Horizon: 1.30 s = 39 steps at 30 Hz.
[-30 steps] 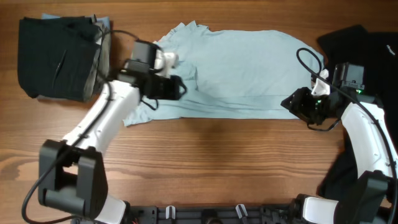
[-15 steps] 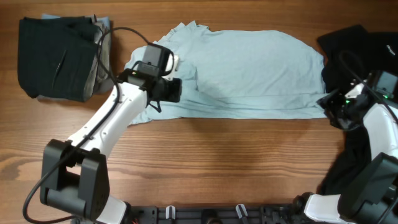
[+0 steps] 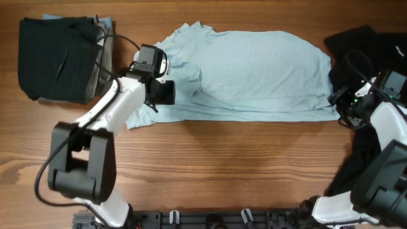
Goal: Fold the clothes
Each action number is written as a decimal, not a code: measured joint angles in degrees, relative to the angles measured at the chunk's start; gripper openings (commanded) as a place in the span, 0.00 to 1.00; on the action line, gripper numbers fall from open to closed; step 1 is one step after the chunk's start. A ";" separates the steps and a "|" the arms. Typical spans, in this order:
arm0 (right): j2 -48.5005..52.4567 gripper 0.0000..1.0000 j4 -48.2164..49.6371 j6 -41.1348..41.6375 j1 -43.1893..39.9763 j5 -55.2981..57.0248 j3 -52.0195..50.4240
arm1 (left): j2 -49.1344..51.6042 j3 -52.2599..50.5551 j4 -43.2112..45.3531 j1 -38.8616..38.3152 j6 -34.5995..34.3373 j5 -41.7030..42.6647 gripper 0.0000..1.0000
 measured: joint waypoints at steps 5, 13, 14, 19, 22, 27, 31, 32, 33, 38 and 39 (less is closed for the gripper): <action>1.44 0.27 2.36 -0.31 0.00 -0.13 0.00 | 2.95 0.02 0.00 0.00 0.00 0.00 0.45; 1.44 0.04 6.14 -0.66 0.00 -2.91 0.00 | 3.43 0.00 0.02 0.00 0.00 0.00 0.45; 1.44 0.04 6.88 -0.63 0.00 -3.56 0.00 | 3.43 0.00 0.02 0.00 0.00 0.00 0.45; 1.44 0.04 10.05 1.38 0.00 -5.99 0.00 | 3.43 0.00 0.02 0.00 0.00 0.00 0.45; 1.44 0.04 11.45 2.43 0.00 -6.56 0.00 | 3.43 0.00 0.02 0.00 0.00 0.00 0.45; 1.44 0.04 14.56 3.74 0.00 -6.40 0.00 | 3.43 0.00 0.04 0.00 0.00 0.00 0.45; 1.44 0.06 15.17 5.22 0.00 -4.90 0.00 | 3.43 0.00 0.07 0.00 0.00 0.00 0.45; 1.44 0.06 15.41 5.42 0.00 -4.52 0.00 | 3.43 0.00 0.07 0.00 0.00 0.00 0.45; 1.44 0.06 15.63 5.46 0.00 -4.31 0.00 | 3.43 0.00 0.07 0.00 0.00 0.00 0.45; 1.44 0.06 15.76 5.88 0.00 -3.69 0.00 | 3.43 0.00 0.42 0.00 0.00 0.00 0.45; 1.44 0.06 15.78 5.88 0.00 -3.67 0.00 | 3.43 0.00 0.48 0.00 0.00 0.00 0.45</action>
